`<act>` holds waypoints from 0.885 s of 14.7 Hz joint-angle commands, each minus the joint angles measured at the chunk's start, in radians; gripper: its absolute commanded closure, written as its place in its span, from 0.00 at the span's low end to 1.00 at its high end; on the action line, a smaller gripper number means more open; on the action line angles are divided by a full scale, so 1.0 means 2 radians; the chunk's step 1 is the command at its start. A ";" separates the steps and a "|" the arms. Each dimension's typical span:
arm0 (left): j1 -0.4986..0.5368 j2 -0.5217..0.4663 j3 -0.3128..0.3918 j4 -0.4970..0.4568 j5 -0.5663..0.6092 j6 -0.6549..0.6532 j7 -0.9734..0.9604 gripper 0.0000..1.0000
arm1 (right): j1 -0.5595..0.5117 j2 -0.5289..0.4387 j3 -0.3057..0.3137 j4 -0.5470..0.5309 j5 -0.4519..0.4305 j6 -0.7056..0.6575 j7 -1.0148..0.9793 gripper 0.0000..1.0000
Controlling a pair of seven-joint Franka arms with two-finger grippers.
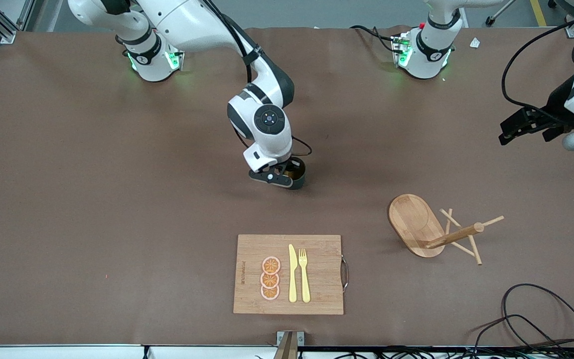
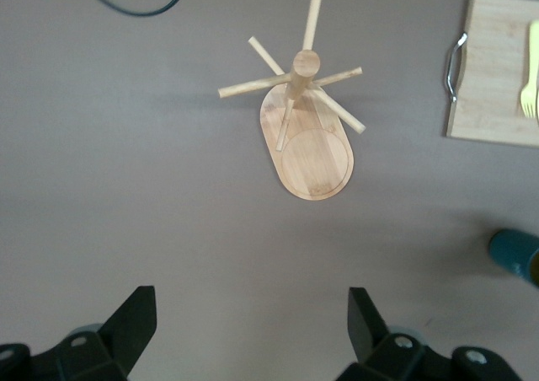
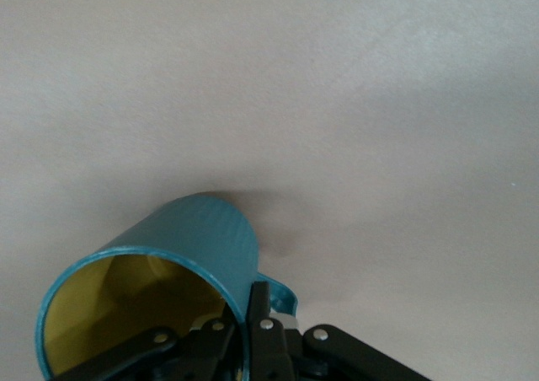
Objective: Pass cup and hang on rack
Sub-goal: 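Set the mug down with the right gripper while the left gripper approaches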
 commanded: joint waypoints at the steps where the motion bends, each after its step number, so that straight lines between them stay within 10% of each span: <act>1: -0.011 0.000 -0.017 0.006 0.009 -0.009 -0.082 0.00 | 0.005 0.005 -0.003 0.007 -0.002 0.011 0.013 0.36; 2: -0.014 0.001 -0.022 0.006 0.009 -0.010 -0.106 0.00 | 0.005 0.007 -0.003 0.007 -0.004 0.011 0.012 0.02; 13: -0.018 0.035 -0.124 0.007 0.029 -0.009 -0.287 0.00 | -0.040 -0.041 -0.002 0.048 0.002 -0.104 -0.067 0.00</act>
